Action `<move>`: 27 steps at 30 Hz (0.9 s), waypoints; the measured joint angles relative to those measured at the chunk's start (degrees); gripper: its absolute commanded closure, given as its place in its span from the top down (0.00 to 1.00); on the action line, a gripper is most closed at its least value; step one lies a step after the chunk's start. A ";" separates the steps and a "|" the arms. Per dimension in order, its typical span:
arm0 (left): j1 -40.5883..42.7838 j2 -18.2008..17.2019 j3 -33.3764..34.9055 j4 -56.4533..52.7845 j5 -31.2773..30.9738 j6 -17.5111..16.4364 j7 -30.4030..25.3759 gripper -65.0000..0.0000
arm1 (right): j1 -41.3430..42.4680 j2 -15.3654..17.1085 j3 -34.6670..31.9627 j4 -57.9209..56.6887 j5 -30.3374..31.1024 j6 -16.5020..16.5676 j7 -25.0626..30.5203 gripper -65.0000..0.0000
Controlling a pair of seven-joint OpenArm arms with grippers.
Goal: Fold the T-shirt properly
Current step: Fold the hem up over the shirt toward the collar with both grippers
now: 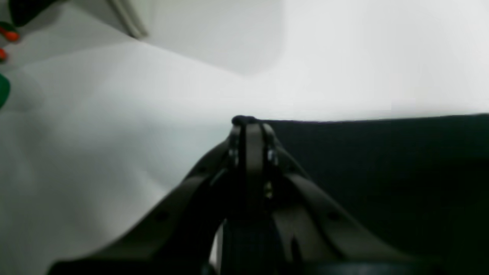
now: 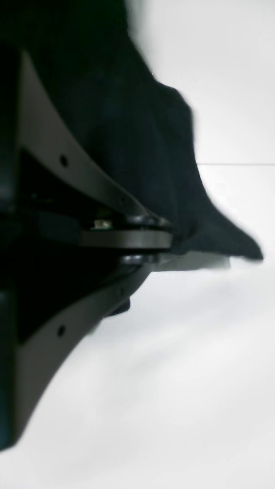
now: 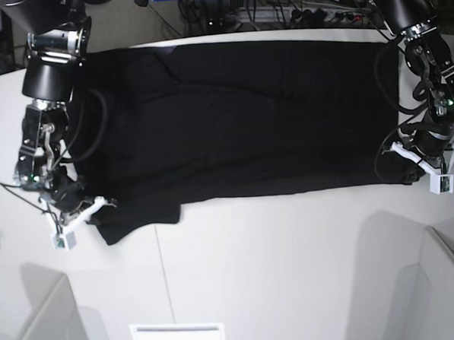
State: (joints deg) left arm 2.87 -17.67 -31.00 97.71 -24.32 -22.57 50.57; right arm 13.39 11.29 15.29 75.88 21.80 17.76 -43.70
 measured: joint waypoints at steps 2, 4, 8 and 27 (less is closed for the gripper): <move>0.48 0.11 -1.60 0.50 -0.20 -0.52 0.09 0.00 | -1.07 -0.09 0.22 1.25 0.00 0.00 -0.66 0.00; 0.70 -0.04 -3.13 1.42 -0.07 -1.81 0.09 0.00 | -1.40 -0.07 0.33 1.68 -0.02 0.00 -1.40 0.00; 1.38 0.39 -3.63 2.32 -0.04 -3.65 0.02 0.00 | -2.12 0.02 0.37 2.43 0.00 -0.02 -1.46 0.00; 7.61 0.52 -3.63 6.27 -0.20 -4.33 0.02 0.00 | -10.38 -0.46 4.59 17.46 0.35 0.02 -11.04 0.00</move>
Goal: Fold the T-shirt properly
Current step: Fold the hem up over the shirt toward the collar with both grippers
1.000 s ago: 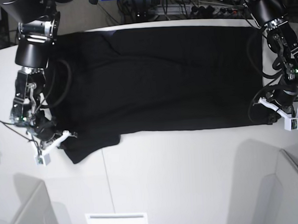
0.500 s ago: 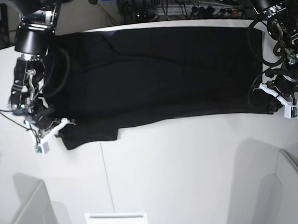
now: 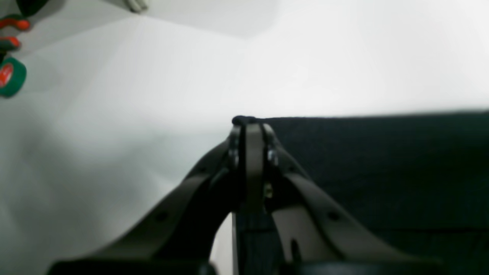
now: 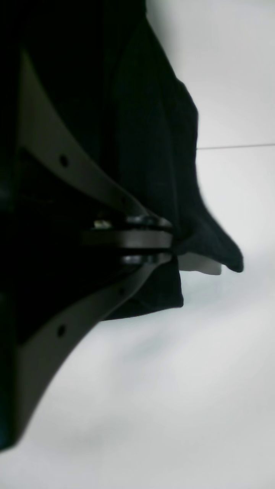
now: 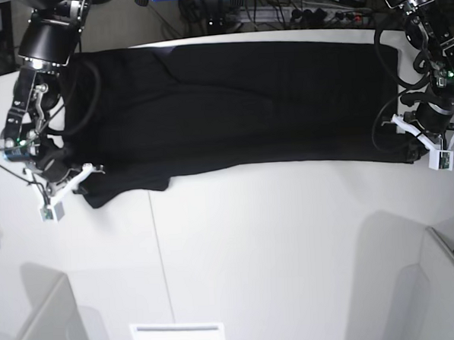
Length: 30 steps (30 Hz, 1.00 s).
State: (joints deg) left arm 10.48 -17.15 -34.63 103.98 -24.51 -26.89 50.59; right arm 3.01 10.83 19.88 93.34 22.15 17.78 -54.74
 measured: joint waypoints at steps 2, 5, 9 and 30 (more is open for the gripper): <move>0.39 0.00 0.00 0.22 0.02 0.00 0.02 0.00 | -0.85 -0.02 0.00 1.99 0.04 -0.02 -0.61 0.00; 1.40 -0.02 0.00 1.18 0.02 0.00 0.02 0.00 | -2.34 0.02 0.02 4.72 0.11 -0.02 -2.56 0.00; 2.25 -0.04 0.00 1.79 0.04 0.00 0.04 0.00 | -4.04 -0.28 1.05 7.56 0.13 0.00 -5.62 0.00; 6.05 -0.15 0.00 4.39 0.13 -0.13 0.22 0.00 | -11.54 -4.11 6.91 19.45 0.09 0.17 -13.57 0.00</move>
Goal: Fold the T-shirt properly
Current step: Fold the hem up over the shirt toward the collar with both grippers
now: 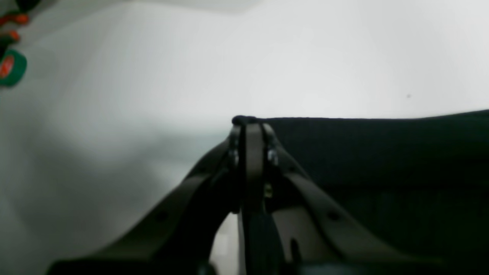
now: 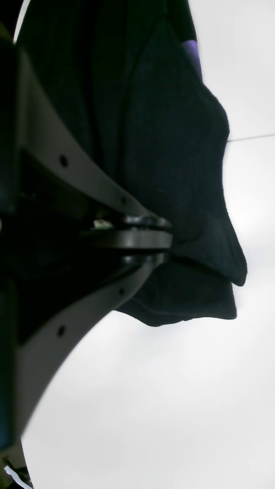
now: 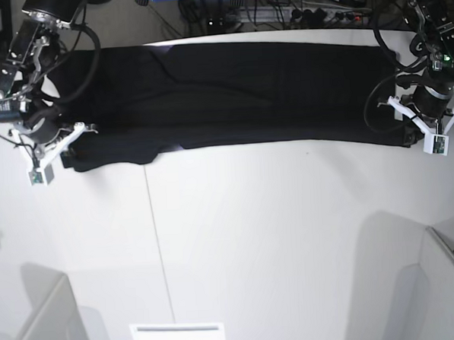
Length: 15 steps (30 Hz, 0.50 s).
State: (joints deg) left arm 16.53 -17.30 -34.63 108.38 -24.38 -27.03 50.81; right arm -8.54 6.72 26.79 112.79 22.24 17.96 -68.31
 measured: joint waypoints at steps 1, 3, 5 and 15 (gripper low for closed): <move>0.07 -0.02 0.00 0.07 -0.13 0.00 -0.15 0.00 | -0.33 0.00 0.02 0.50 -0.02 0.00 -0.07 0.00; 0.76 -0.07 0.00 0.22 -0.13 0.00 -0.39 0.00 | -0.66 -0.02 0.02 0.83 0.09 0.00 -0.98 0.00; 1.38 -0.57 0.00 0.22 -0.09 -0.02 0.07 0.00 | -0.70 -0.02 0.00 0.83 0.07 0.00 -2.14 0.00; 2.60 -1.29 0.00 0.22 -0.07 0.00 -0.33 0.00 | -0.94 -1.55 7.43 1.05 3.91 0.00 -8.59 0.00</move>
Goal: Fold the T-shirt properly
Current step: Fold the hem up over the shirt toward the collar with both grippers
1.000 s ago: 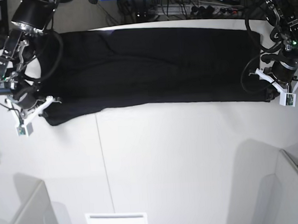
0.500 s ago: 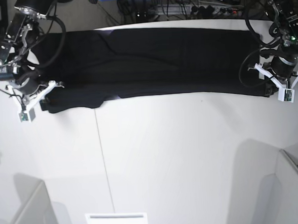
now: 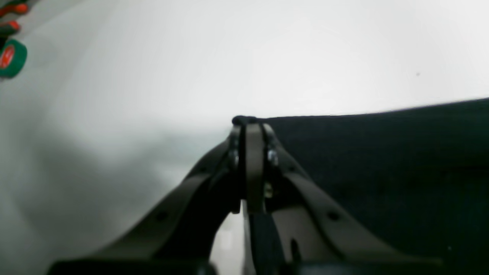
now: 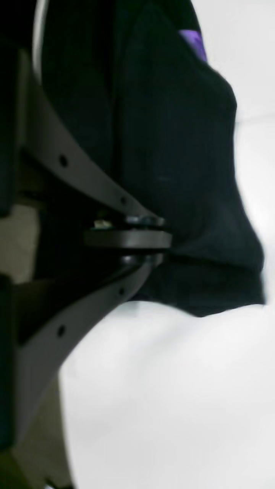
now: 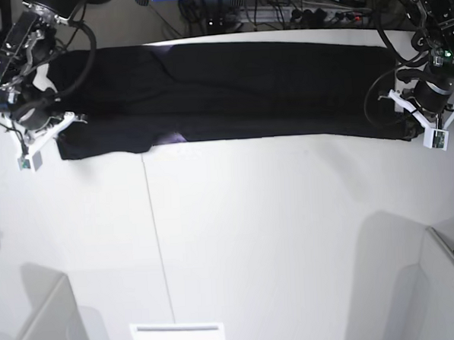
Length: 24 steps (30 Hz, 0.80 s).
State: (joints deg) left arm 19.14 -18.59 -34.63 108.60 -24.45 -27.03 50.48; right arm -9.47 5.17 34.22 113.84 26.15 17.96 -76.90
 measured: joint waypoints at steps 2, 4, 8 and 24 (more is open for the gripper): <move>0.85 0.02 0.02 0.04 -0.07 -0.02 -0.07 0.00 | -0.11 -0.15 1.90 0.13 2.43 0.00 -1.05 0.00; 1.31 0.17 0.02 0.04 -0.02 0.00 0.35 0.00 | -0.83 -0.15 2.84 0.22 4.68 -0.02 -1.03 0.00; 1.51 0.11 0.07 0.07 0.11 0.00 -0.13 0.00 | -3.32 -0.39 3.19 0.26 7.13 -0.02 -1.40 0.00; 3.39 0.13 0.22 -0.02 0.37 0.02 0.09 0.00 | -6.73 -2.82 3.17 0.17 7.06 -0.02 0.66 0.00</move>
State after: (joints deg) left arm 22.52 -18.46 -34.41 108.57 -24.08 -27.00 50.57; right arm -16.21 2.35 37.39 114.02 33.21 17.93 -76.25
